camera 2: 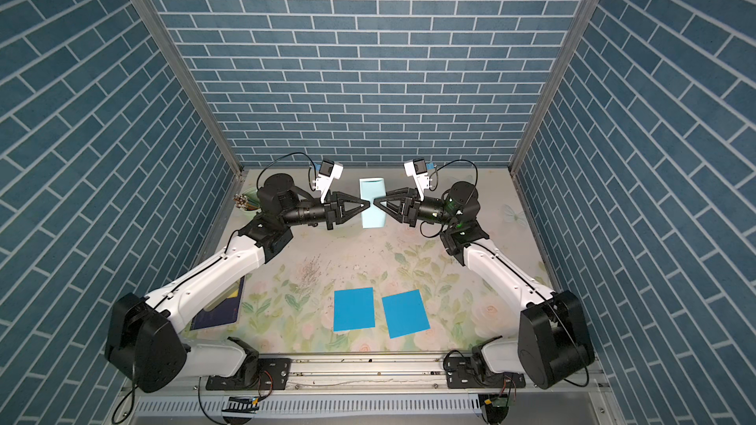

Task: Fold the square paper along the opposite sides
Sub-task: Fold the paper.

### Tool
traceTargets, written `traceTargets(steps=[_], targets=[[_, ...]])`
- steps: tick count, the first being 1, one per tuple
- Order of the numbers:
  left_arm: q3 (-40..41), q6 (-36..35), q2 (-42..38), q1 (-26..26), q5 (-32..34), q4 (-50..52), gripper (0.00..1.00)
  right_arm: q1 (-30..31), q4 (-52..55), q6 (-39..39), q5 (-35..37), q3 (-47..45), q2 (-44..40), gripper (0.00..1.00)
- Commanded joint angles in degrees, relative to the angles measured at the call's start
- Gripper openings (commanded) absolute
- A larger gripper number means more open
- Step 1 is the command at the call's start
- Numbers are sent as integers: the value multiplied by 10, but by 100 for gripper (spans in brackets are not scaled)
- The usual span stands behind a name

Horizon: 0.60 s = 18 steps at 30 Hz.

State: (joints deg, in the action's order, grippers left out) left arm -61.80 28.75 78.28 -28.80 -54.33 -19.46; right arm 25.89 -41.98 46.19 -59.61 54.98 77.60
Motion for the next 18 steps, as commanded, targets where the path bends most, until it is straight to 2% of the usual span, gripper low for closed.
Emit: traceTargets(steps=[1,13,16,17,18], targets=[[5,-21,-10,-1,-13,16,0,0,-7,-9,0,30,4,35],[4,-43,-16,-2,-15,40,0,-6,-5,-2,-3,51,9,10],[-1,-42,-15,-2,-18,39,0,-6,1,-7,-1,48,6,10],[-3,-40,-16,-2,-20,37,0,-6,7,-14,0,46,3,13],[-5,-39,-16,-1,-21,35,0,-6,12,-20,2,41,1,22]])
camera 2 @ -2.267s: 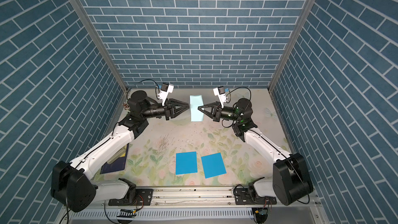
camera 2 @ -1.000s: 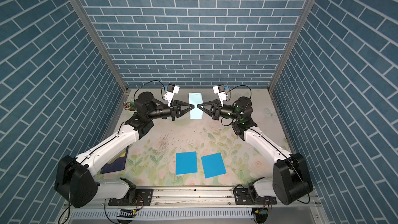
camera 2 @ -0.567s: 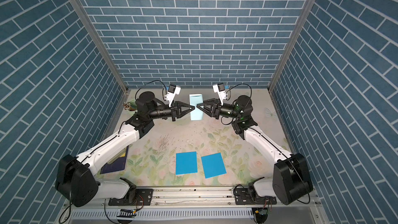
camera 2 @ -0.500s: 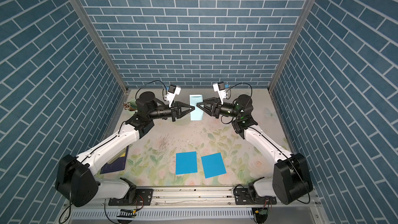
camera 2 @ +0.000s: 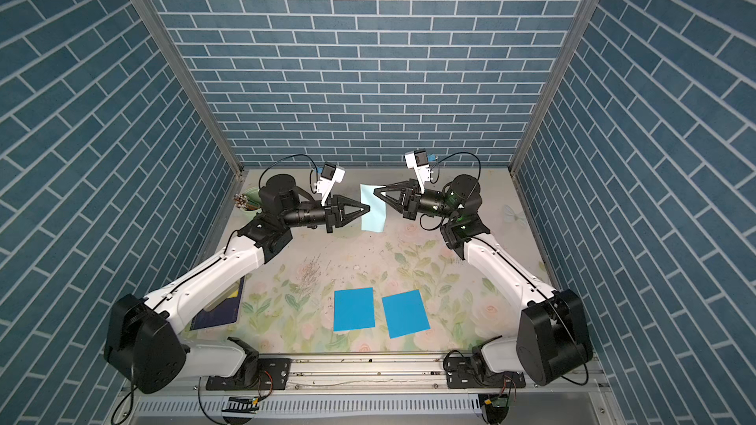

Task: Fold the square paper along the opposite sides
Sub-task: Fold the paper.

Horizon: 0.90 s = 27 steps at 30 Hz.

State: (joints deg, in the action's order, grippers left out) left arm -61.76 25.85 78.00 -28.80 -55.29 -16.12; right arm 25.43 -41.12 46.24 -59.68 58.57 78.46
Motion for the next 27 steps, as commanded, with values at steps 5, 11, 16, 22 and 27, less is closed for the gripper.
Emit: traceTargets(steps=[5,11,16,22,27], targets=[[-13,8,-14,-1,-20,-18,0,7,-18,-26,3,-40,-16,55],[-22,12,-9,-1,-25,-21,0,19,-55,-20,-2,-90,-29,54],[-23,11,-5,3,-24,-22,0,21,-102,9,-15,-118,-32,38],[-26,11,0,8,-24,-19,0,21,-110,15,-22,-137,-38,22],[-27,11,3,9,-23,-18,0,21,-110,17,-22,-147,-45,13]])
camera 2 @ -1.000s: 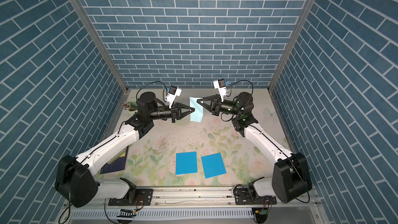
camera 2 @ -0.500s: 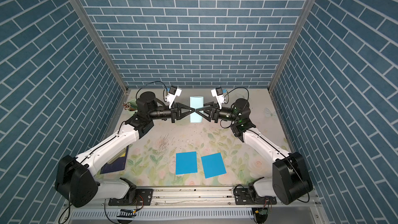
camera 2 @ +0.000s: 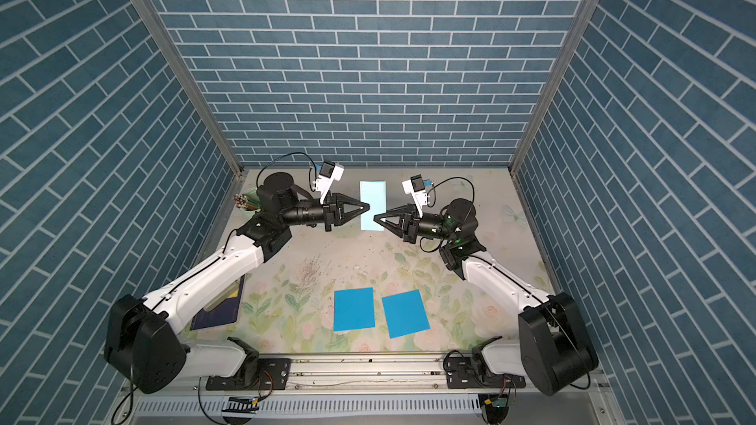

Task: Fold the square paper along the opposite sides
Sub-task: Fold the paper.

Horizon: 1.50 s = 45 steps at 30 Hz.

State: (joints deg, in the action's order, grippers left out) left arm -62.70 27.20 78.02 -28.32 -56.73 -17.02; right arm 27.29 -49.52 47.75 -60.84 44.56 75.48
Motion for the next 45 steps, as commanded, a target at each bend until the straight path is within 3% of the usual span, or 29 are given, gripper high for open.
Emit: traceTargets(steps=[1,4,8,10,21,26,27,29,31,35,37,39,41,45], targets=[[-18,-2,4,4,-8,-9,0,2,-26,2,-10,-8,-16,13],[-18,-3,4,4,-8,-10,0,2,-27,4,-10,-12,-17,16],[-18,-2,4,5,-8,-10,0,3,-29,9,-12,-20,-19,31],[-18,-3,4,5,-8,-10,0,4,-32,12,-13,-23,-19,31],[-19,-19,4,7,-10,12,0,4,-32,13,-7,-33,-22,0],[-23,-27,8,8,-11,25,0,3,-30,10,-2,-34,-24,0],[-25,-29,9,9,-13,28,0,3,-27,8,-2,-34,-24,5],[-29,-40,15,10,-14,46,0,2,3,-17,-1,-30,-28,30],[-43,-69,28,11,-13,86,0,-2,85,-80,12,-18,-41,47],[-87,-172,85,11,19,246,0,-9,315,-280,158,-10,-105,56],[-102,-207,120,13,30,299,0,-8,312,-312,247,-51,-142,56],[-131,-235,172,13,45,351,0,-7,244,-330,317,-114,-174,49],[-177,-279,231,12,43,418,0,-3,157,-345,349,-170,-188,40],[-228,-333,321,11,66,490,0,12,94,-400,403,-214,-159,19]])
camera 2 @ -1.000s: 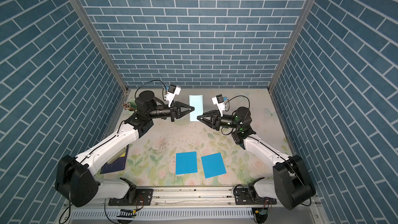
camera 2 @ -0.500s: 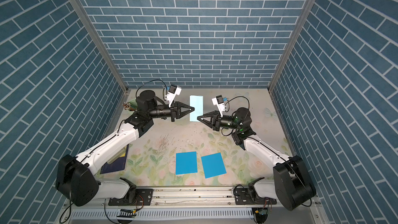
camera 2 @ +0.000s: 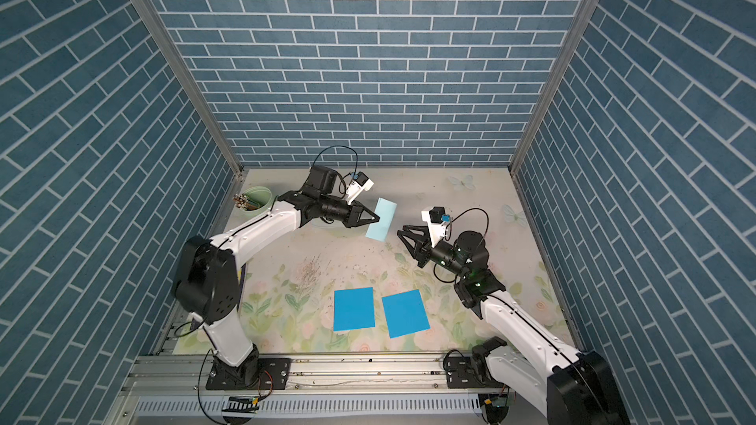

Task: Fold the square paper along the opposite sides
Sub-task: Fold the paper, then smooth out the paper at the center of the board.

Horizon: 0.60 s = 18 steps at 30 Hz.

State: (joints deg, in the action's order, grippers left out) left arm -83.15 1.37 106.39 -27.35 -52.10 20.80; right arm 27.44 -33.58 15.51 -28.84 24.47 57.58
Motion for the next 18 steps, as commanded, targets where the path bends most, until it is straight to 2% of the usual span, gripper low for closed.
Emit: traceTargets(steps=[1,4,8,18], targets=[[-32,-87,55,1,18,127,0,15,-68,-87,92,-13,36,16],[-50,-110,104,-1,31,153,0,40,-81,-100,124,-7,103,9],[-87,-127,166,-6,45,179,0,63,-132,-92,130,2,197,5],[-168,-151,256,-10,56,221,0,77,-165,-72,104,68,384,2]])
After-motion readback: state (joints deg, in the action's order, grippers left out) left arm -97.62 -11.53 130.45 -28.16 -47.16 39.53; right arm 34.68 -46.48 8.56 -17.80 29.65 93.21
